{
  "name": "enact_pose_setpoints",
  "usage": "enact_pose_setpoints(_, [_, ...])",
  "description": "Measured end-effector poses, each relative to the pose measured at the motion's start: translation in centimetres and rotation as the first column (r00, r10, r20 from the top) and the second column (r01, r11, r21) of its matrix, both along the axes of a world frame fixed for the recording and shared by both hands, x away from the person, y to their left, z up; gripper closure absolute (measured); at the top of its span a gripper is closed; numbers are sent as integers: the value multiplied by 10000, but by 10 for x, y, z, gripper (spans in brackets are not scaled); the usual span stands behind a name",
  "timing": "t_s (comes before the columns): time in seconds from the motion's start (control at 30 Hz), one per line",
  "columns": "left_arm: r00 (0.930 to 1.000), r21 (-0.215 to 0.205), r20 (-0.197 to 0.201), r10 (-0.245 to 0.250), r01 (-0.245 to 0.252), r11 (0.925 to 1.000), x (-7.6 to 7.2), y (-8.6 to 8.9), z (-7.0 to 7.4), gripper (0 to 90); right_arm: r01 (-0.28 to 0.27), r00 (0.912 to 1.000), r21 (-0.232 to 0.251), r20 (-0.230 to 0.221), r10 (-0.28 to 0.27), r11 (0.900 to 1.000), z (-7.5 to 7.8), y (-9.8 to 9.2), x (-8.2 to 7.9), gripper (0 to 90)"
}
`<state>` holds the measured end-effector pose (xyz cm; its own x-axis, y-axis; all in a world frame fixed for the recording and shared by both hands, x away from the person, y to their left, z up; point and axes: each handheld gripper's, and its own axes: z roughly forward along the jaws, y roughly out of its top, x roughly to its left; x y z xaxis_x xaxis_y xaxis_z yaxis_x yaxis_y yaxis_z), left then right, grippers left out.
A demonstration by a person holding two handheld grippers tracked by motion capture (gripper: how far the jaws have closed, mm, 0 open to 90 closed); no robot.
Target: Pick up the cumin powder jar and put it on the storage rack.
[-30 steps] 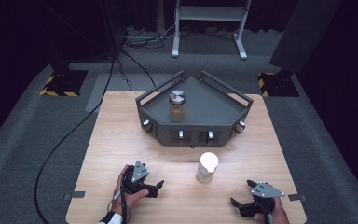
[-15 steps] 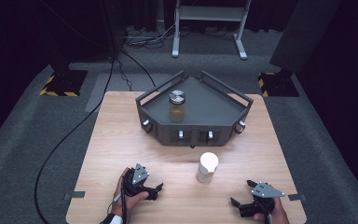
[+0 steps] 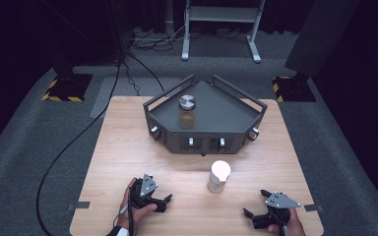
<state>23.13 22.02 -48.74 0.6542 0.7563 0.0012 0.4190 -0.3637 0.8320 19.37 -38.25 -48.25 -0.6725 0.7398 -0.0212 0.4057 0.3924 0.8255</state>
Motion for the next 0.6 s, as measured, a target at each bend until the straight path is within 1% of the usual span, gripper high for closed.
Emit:
enact_pose_setpoints(0.13, [10000, -65, 83, -37, 37, 10000, -1, 0, -2, 7, -8, 10000, 3, -9, 8, 10000, 0, 0, 0, 0])
enact_pose_setpoints(0.6, [9999, -42, 142, 51, -51, 10000, -4, -1, -3, 13, -84, 10000, 6, -16, 84, 10000, 0, -1, 0, 0])
